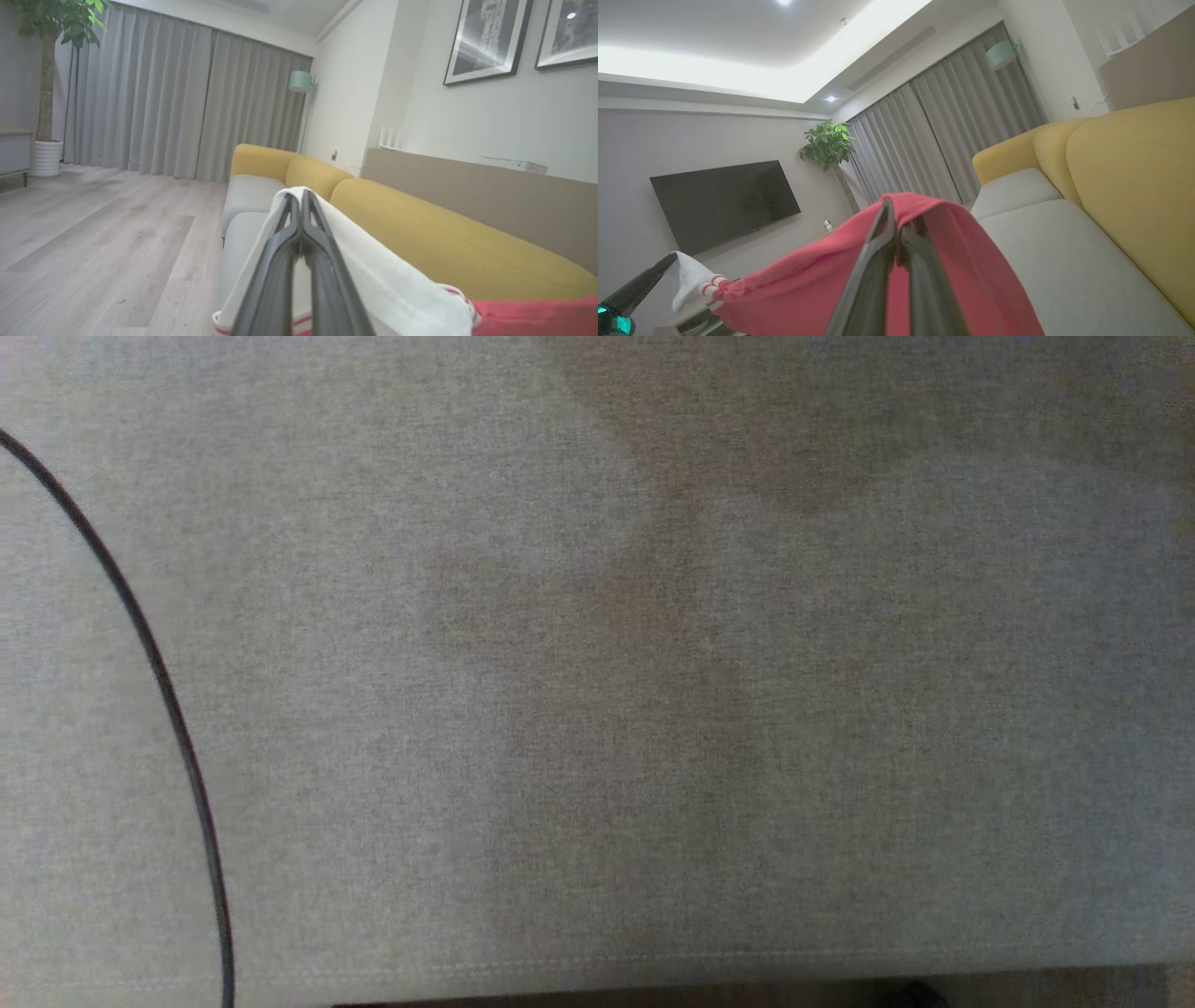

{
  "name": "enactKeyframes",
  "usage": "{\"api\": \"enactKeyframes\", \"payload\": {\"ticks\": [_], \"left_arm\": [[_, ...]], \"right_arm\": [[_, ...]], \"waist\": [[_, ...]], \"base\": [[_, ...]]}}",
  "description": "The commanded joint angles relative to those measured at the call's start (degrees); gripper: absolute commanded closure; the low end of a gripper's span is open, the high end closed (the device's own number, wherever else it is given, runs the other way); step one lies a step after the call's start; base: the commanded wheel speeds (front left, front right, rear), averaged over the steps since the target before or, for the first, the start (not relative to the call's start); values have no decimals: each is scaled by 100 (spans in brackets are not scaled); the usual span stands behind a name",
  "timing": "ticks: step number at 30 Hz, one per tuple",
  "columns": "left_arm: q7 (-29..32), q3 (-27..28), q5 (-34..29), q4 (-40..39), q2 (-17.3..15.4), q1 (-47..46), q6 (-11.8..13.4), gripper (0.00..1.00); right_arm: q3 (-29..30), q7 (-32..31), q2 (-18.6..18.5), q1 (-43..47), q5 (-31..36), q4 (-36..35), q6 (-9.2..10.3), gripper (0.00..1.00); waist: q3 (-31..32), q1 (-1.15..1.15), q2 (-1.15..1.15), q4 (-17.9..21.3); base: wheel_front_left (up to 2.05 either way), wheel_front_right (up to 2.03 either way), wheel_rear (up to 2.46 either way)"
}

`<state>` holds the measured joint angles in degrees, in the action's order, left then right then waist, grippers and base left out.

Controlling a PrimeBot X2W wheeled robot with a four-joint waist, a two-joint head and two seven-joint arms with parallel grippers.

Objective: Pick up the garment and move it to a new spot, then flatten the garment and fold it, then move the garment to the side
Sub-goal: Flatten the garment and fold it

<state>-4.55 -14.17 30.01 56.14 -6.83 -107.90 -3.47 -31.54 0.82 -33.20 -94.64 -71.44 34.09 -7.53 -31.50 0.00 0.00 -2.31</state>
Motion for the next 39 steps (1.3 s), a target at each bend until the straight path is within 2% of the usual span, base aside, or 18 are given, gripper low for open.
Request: {"api": "enactKeyframes", "payload": {"ticks": [1, 6, 11, 15, 16, 17, 21, 25, 31, 34, 39], "left_arm": [[171, -83, 24, 83, -195, -334, -100, 100], [660, -402, -21, 655, -255, -142, -309, 100], [1153, -790, 61, 904, -302, 547, -395, 100], [2160, -1450, 499, 555, -379, 1488, -399, 100], [2160, -1450, 499, 555, -379, 1488, -399, 100], [2459, -1640, 669, 365, -475, 1748, -400, 100], [3699, -2416, 1478, -725, -1124, 2759, -401, 100], [5054, -3032, 2444, -2045, -2024, 3728, -401, 100], [6484, -3272, 3536, -3521, -3277, 4904, -395, 100], [6957, -3329, 3899, -4215, -3735, 5439, -205, 100], [7533, -3443, 4363, -5410, -4358, 6163, 273, 100]], "right_arm": [[-103, -34, -78, -85, -115, -58, 4, 100], [-645, -263, -192, 363, -407, -143, 4, 100], [-1410, -689, -411, 1142, -663, -339, 4, 100], [-2027, -1110, -549, 1889, -951, -550, 4, 100], [-2027, -1110, -549, 1889, -951, -550, 4, 100], [-2167, -1232, -586, 2074, -1034, -607, 4, 100], [-2699, -1820, -803, 2727, -1326, -853, 4, 100], [-3107, -2345, -1086, 3264, -1549, -1006, 4, 100], [-3578, -3099, -1452, 3864, -1822, -1117, 4, 100], [-3769, -3487, -1624, 4118, -1917, -1221, 4, 100], [-3966, -4148, -1986, 4513, -2016, -1519, 4, 100]], "waist": [[60, 0, 0, -35], [204, 0, 0, -62], [573, 0, 0, -65], [1087, 0, 0, -3], [1087, 0, 0, -3], [1232, 0, 0, 13], [1719, 0, 0, 73], [2118, 0, 0, 89], [2506, 0, 0, 121], [2646, 0, 0, 134], [2734, 0, 0, 143]], "base": [[0, 0, 0], [0, 0, 0], [0, 0, 0], [0, 0, 0], [0, 0, 0], [0, 0, 0], [0, 0, 0], [0, 0, 0], [0, 0, 0], [0, 0, 0], [0, 0, 0]]}}
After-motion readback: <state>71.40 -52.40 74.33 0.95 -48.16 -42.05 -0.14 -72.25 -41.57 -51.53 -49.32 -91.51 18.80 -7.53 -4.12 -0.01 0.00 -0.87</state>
